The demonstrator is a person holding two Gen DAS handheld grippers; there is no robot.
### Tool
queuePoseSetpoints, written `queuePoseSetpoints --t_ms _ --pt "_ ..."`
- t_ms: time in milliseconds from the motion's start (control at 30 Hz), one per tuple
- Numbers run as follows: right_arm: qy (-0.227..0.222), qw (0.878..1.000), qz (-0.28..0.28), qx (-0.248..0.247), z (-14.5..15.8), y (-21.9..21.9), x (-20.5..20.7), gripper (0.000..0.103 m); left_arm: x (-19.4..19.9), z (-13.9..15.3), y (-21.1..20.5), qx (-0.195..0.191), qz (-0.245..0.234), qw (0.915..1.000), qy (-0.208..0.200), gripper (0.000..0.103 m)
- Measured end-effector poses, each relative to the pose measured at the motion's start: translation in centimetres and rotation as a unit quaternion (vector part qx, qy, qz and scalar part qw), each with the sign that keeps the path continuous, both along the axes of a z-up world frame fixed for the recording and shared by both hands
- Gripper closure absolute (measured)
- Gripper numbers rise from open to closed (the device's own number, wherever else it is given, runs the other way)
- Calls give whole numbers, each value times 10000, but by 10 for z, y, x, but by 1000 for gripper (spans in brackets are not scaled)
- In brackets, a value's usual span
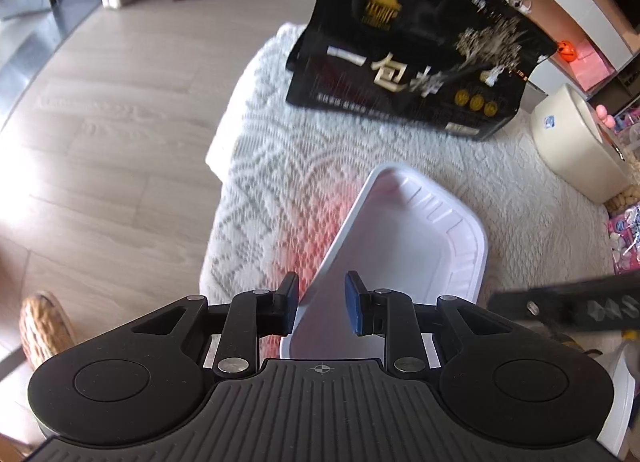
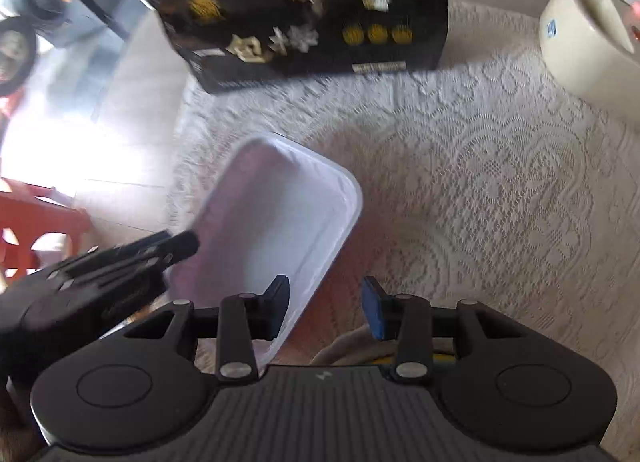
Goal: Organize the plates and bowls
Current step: 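Grip the rim of the red-and-white rectangular tray with both grippers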
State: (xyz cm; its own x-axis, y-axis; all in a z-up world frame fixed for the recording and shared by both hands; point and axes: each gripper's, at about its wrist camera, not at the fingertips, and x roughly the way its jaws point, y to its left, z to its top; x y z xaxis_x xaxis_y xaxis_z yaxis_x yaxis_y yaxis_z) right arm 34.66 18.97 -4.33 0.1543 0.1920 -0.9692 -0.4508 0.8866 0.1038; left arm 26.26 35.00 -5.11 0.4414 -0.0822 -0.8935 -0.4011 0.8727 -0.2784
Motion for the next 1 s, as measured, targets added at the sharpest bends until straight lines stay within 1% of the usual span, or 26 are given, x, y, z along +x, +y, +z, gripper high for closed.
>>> queuePoseSetpoints --t_ms 100,167,433,567,667,833,1000 --pt "95 9988 47 -475 -17 19 13 63 -1 -1 4 -164 63 9998 -59 75" --pt "201 9973 -56 -707 -27 27 21 63 0 -3 3 -242 1 9997 -15 75" --pt "538 9938 45 -968 -58 49 23 63 5 -16 5 -627 -66 9977 261 77" --pt "399 9934 228 -1050 -65 59 19 63 4 -21 8 -845 -7 9958 345 78" --pt "340 9942 240 -995 -65 58 16 64 2 -23 12 -956 82 9948 354 79" --pt "149 9962 232 -823 -53 53 10 64 -2 -21 14 -1191 108 9925 233 80" --pt "-19 9986 251 -471 -31 43 2 64 -13 -2 15 -1173 191 9929 -42 80"
